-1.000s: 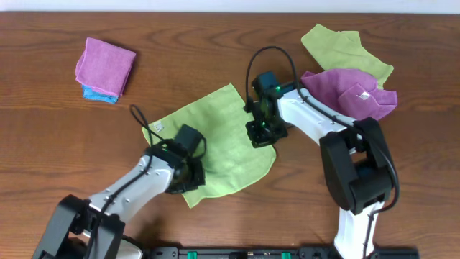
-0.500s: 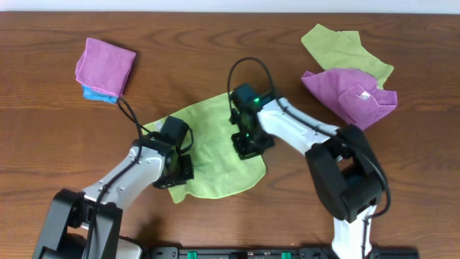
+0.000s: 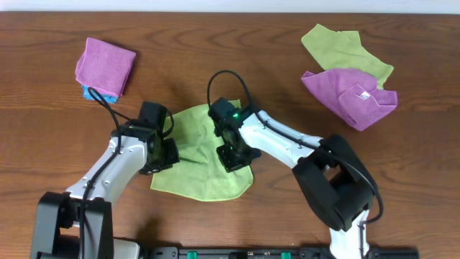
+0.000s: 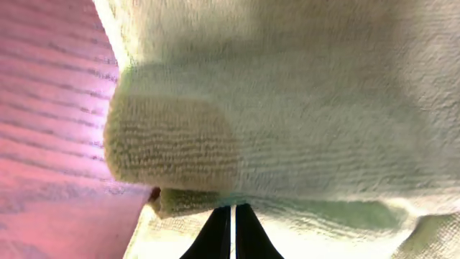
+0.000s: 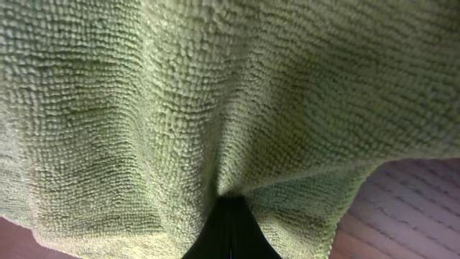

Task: Fold the cloth
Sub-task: 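Grasp both far corners and pull the green cloth square backward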

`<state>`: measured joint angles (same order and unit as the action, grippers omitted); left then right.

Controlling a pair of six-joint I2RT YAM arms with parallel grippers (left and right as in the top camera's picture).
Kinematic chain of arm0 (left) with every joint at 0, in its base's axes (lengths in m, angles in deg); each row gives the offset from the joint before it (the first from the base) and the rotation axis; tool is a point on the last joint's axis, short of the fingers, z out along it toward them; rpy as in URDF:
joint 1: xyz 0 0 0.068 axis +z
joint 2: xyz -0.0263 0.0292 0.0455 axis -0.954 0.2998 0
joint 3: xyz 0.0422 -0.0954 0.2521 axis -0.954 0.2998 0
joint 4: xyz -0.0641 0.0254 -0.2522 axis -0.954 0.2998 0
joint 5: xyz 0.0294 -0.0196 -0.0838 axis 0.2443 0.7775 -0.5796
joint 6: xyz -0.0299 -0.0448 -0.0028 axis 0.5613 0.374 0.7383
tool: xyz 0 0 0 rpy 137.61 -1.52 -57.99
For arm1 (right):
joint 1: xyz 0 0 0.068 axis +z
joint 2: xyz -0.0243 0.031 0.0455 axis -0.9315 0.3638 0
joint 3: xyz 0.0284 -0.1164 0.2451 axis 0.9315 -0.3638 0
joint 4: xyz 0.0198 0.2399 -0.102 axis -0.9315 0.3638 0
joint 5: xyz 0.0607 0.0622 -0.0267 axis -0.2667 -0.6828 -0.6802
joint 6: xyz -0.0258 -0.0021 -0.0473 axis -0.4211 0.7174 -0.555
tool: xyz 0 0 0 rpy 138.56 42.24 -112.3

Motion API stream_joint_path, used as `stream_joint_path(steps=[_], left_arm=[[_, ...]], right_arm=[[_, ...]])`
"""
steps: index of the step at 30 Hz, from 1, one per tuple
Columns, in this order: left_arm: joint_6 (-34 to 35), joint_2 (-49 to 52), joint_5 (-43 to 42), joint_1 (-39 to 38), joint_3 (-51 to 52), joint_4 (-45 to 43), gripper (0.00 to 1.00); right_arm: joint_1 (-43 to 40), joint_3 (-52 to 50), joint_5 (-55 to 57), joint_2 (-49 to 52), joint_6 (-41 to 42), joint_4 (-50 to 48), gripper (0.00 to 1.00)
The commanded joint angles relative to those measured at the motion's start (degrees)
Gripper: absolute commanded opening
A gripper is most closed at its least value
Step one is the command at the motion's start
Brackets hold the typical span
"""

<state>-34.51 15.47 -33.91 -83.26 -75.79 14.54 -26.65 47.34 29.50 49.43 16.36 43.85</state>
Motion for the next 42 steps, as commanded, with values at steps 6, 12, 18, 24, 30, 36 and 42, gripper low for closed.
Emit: stream_joint_path(steps=[6, 12, 18, 24, 30, 36, 42], left_arm=[[-2.1, -4.2, 1.0, 0.3, -2.8, 0.8, 0.06], [0.2, -8.0, 5.6, 0.3, -5.2, 0.8, 0.06], [2.9, -6.7, 9.1, 0.3, -5.2, -3.3, 0.06], [3.5, -3.0, 9.1, 0.9, -5.3, -7.8, 0.06], [3.5, 1.7, 9.0, 2.4, -5.3, -10.8, 0.06], [3.5, 4.6, 9.0, 2.9, -5.3, -12.0, 0.06], [3.5, 7.3, 9.3, 2.9, -5.3, -14.3, 0.06]], right_arm=[[-0.6, -2.3, 0.7, -5.1, 0.7, 1.1, 0.02], [-0.6, -2.3, 4.6, -16.0, 0.4, 0.3, 0.01], [-2.6, -2.3, 8.9, -19.1, -4.8, -10.8, 0.02], [-8.0, -2.3, 3.7, -12.8, -5.2, -21.1, 0.01], [-11.2, -2.3, 2.4, -7.1, -5.2, -28.9, 0.01], [-11.7, -2.3, 1.2, -4.0, -5.8, -35.0, 0.02], [-11.7, -2.3, 0.2, -1.7, -6.7, -35.9, 0.01]])
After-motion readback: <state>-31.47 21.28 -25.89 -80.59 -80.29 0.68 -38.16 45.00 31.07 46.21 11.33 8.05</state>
